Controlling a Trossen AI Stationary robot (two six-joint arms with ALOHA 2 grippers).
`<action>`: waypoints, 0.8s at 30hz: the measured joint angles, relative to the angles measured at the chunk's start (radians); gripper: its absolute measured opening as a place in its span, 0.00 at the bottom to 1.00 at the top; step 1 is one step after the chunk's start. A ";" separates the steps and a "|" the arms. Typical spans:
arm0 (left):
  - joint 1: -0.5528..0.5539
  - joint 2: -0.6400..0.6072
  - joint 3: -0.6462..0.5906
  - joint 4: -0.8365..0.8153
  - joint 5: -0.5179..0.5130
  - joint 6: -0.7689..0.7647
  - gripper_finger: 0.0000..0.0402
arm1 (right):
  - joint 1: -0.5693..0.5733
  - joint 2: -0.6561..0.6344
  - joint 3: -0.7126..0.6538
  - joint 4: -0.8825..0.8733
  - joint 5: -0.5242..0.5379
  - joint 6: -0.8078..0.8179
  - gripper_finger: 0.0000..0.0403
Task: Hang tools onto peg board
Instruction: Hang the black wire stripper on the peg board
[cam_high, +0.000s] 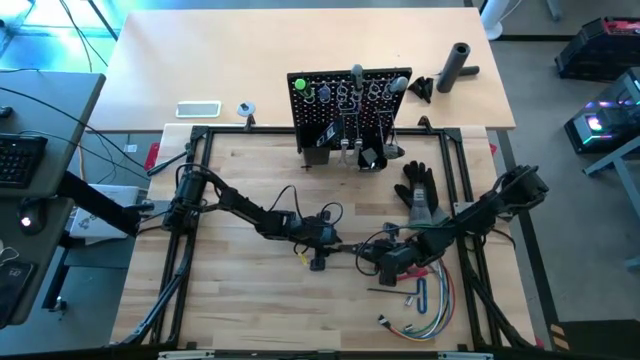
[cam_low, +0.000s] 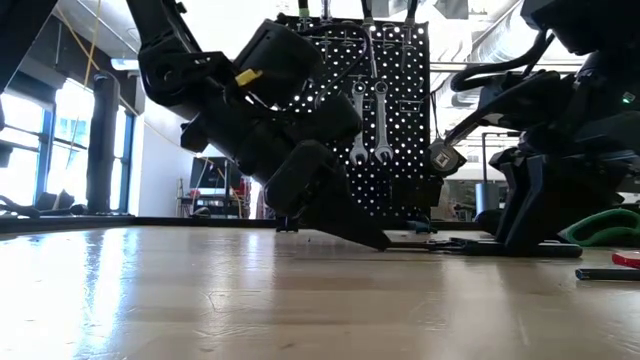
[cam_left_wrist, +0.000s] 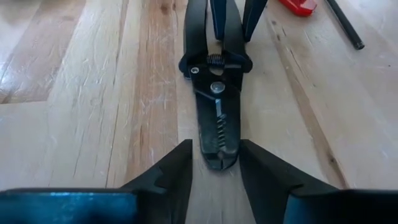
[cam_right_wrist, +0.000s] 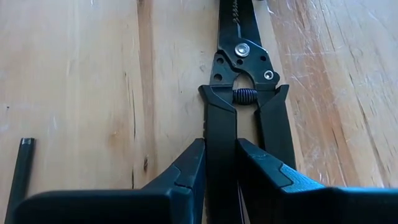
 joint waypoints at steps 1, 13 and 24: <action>0.000 0.000 0.000 0.003 0.000 0.000 0.29 | 0.000 0.000 0.000 0.002 0.000 0.000 0.18; -0.006 -0.002 0.001 0.032 -0.012 0.000 0.09 | 0.000 0.001 0.000 0.012 -0.003 -0.007 0.18; -0.008 -0.002 0.001 0.029 -0.008 0.001 0.01 | 0.000 0.001 0.000 0.019 -0.002 -0.013 0.18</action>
